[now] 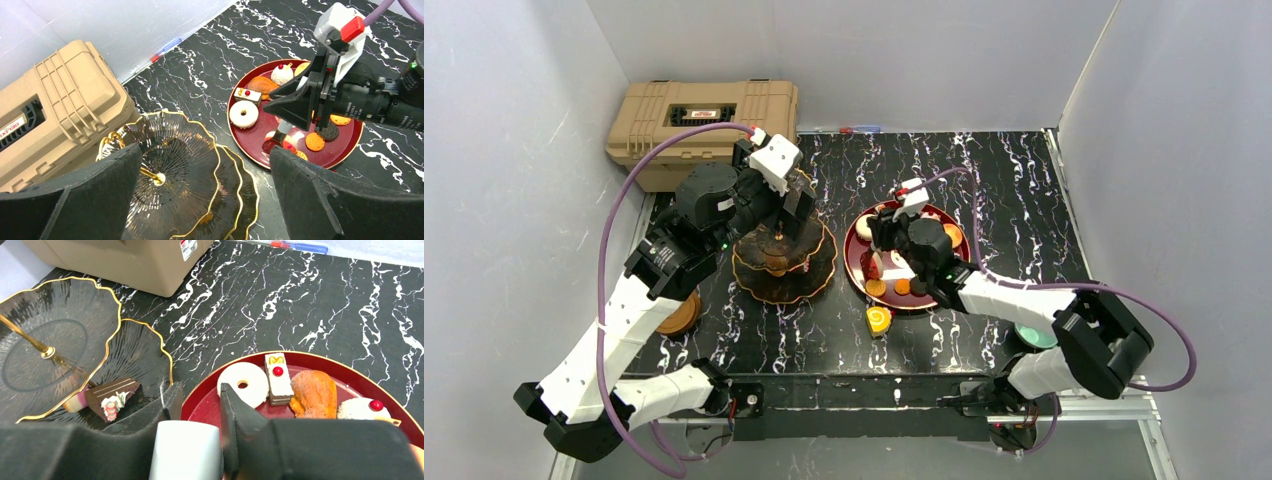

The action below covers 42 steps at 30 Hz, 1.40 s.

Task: Serve the afternoon tea
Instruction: Pick up the desert from the tray, then place the desert on the desert table.

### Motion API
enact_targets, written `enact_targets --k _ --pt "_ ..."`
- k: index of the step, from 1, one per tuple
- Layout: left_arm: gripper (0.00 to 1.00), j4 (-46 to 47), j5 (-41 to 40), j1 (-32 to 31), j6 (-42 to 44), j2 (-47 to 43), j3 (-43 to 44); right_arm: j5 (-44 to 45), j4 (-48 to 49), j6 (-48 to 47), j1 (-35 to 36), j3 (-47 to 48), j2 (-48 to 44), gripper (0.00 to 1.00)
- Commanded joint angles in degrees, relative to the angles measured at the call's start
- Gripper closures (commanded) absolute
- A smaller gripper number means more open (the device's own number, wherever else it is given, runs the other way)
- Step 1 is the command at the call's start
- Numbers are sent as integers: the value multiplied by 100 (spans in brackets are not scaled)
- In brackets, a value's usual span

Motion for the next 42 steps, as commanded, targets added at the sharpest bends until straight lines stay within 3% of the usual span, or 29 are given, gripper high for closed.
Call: enact_targets --k 1,6,13,21,34,42 --pt "2 138 14 31 -73 -68 20 0 -222 116 -2 -333 -310 87" --pt "2 145 36 33 -97 -64 35 106 -375 79 -1 -252 -611 97" --pt "2 131 16 42 -90 -75 78 -114 -462 104 -2 231 -1017 98" --pt "2 134 -117 42 -17 -174 151 287 -26 1177 -2 818 -1389 97" --pt "2 29 -240 41 10 -355 230 662 1960 3495 6 537 -427 97" --pt "2 22 -241 41 2 -402 218 912 2310 4258 6 459 39 96"
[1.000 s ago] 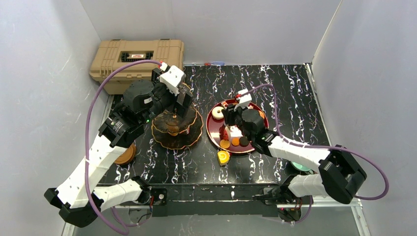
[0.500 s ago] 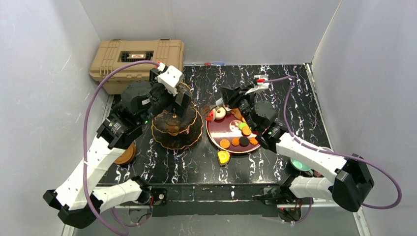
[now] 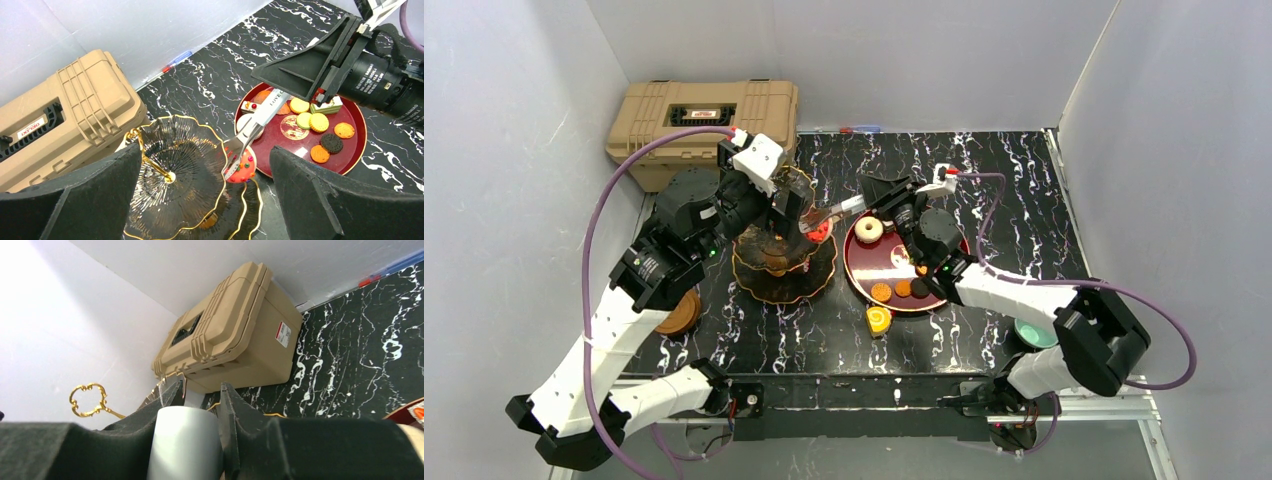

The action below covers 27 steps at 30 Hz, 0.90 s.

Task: Serve the afternoon tea
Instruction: Place the desert on the desert table.

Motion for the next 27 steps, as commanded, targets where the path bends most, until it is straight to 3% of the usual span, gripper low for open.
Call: enact_targets --k 1,13,23,27 --pt "2 -29 -76 38 31 -116 175 340 873 744 26 12 145 96" --pt "2 15 -59 36 25 -121 171 493 1211 1271 70 149 855 91" --pt "2 42 -54 37 36 -140 178 322 1416 1326 103 271 1156 65" --pt "2 51 -63 38 25 -152 178 238 1416 1129 105 327 1163 62"
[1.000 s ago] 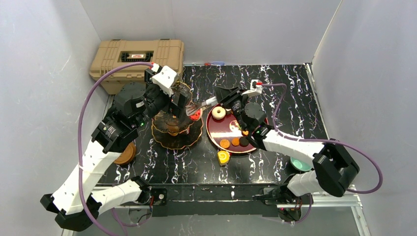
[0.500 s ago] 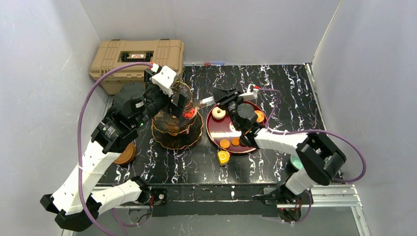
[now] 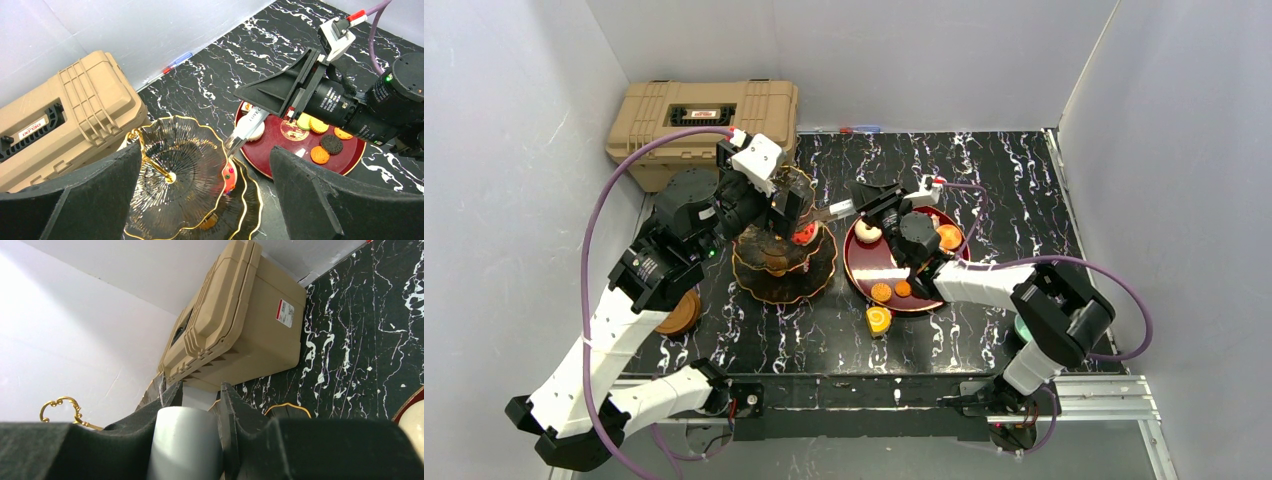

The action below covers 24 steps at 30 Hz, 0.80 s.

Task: Serve the afternoon tea
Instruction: Place the desert on the desert table.

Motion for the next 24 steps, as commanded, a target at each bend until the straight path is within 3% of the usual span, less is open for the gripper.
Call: enact_targets --k 1,9,24 --pt "2 40 -57 39 27 -133 186 -44 553 -82 33 327 17 61" --pt "2 40 -68 38 48 -125 199 -126 700 -158 33 345 99 54" --pt "2 36 -58 44 15 -186 121 -102 637 -517 -96 439 -255 52"
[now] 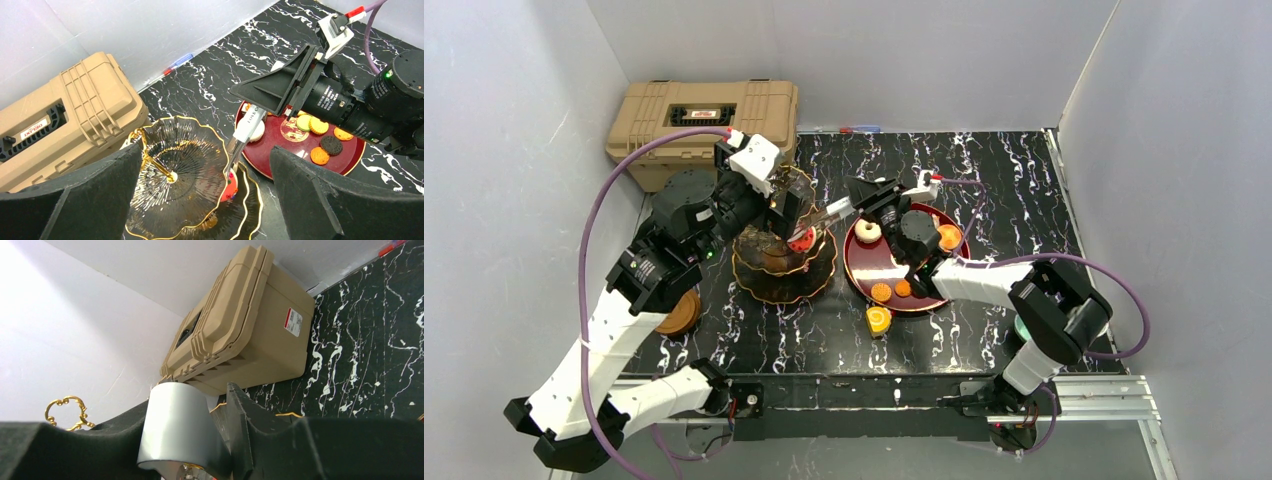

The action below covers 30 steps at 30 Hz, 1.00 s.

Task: Serve the afternoon tea
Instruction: Place the desert on the desert table.

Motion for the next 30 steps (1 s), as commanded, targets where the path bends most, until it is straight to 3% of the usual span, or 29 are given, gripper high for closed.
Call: enact_targets --k 1,14,30 --pt "2 42 -50 39 15 -152 116 36 359 -257 -76 311 -404 52" --pt "2 38 -33 41 -38 -152 117 7 127 -570 -325 289 -808 50" --pt "2 28 -35 41 -22 -156 148 -24 -526 -522 -1357 -530 -1711 50"
